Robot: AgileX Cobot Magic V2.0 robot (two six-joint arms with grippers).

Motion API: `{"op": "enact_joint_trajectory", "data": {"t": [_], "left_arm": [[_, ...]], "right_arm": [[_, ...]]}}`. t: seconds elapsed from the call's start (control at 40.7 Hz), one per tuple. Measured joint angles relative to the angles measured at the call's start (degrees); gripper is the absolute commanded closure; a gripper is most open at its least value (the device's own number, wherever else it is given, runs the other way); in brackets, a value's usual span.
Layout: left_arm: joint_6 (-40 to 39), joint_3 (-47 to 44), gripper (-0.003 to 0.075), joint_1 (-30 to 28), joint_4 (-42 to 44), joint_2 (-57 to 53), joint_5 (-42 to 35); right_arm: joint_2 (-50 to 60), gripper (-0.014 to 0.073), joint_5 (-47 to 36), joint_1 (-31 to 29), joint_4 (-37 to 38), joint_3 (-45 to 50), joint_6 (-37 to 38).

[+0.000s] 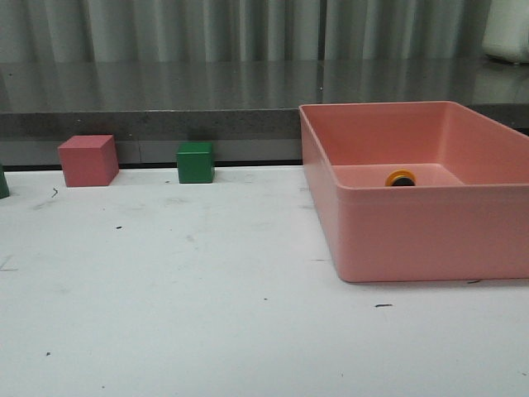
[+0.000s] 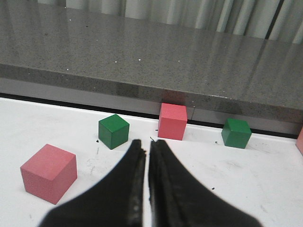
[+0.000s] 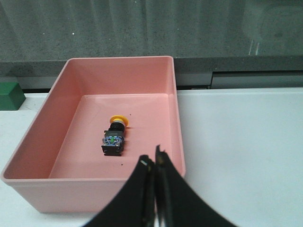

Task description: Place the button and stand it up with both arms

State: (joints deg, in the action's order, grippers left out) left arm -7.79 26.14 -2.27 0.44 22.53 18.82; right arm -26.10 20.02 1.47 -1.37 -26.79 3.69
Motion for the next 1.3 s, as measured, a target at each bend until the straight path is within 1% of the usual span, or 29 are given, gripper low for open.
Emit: {"op": "enact_joint_trajectory", "data": {"t": [0.025,0.049,0.098,0.123,0.172,0.197,0.221,0.344,0.442,0.565,0.664,0.836,0.934,1.032,1.303], "left_arm": [[0.0,0.0,0.0414,0.0,0.0,0.0,0.0],[0.0,0.0,0.0328,0.0,0.0,0.0,0.0],[0.0,0.0,0.0191,0.0,0.0,0.0,0.0],[0.0,0.0,0.0143,0.0,0.0,0.0,0.0],[0.0,0.0,0.0055,0.0,0.0,0.0,0.0],[0.0,0.0,0.0036,0.0,0.0,0.0,0.0],[0.0,0.0,0.0023,0.0,0.0,0.0,0.0],[0.0,0.0,0.0029,0.0,0.1,0.0,0.0],[0.0,0.0,0.0029,0.0,0.1,0.0,0.0],[0.0,0.0,0.0029,0.0,0.1,0.0,0.0],[0.0,0.0,0.0029,0.0,0.1,0.0,0.0],[0.0,0.0,0.0029,0.0,0.1,0.0,0.0],[0.0,0.0,0.0029,0.0,0.1,0.0,0.0],[0.0,0.0,0.0029,0.0,0.1,0.0,0.0],[0.0,0.0,0.0029,0.0,0.2,0.0,0.0]], "right_arm": [[0.0,0.0325,-0.2,0.0,0.0,0.0,0.0],[0.0,0.0267,-0.5,0.0,-0.1,0.0,0.0],[0.0,0.0116,-1.0,0.0,-0.1,0.0,0.0],[0.0,0.0049,-1.5,0.0,-0.1,0.0,0.0],[0.0,-0.0048,-2.1,0.0,-0.1,0.0,0.0],[-0.1,-0.0077,-2.4,0.0,-0.1,0.0,0.0],[-0.3,-0.0066,-3.0,0.0,-0.1,-0.1,0.0],[-2.6,-0.0052,-5.6,0.0,-0.2,-0.2,0.0],[-7.5,-0.0052,-6.0,0.0,-0.2,-1.8,0.0],[-18.5,-0.0052,-6.0,0.0,-0.3,-6.6,0.0],[-27.9,-0.0052,-5.9,0.7,-1.4,-12.3,0.0],[-43.3,-0.0052,-3.5,6.8,-2.4,-21.6,0.0],[-50.5,-0.0052,-1.1,9.7,-2.8,-27.0,0.0],[-57.3,-0.0052,3.1,10.5,-3.2,-33.2,0.2],[-75.5,-0.0052,15.1,8.7,-3.2,-49.4,5.4]]}}
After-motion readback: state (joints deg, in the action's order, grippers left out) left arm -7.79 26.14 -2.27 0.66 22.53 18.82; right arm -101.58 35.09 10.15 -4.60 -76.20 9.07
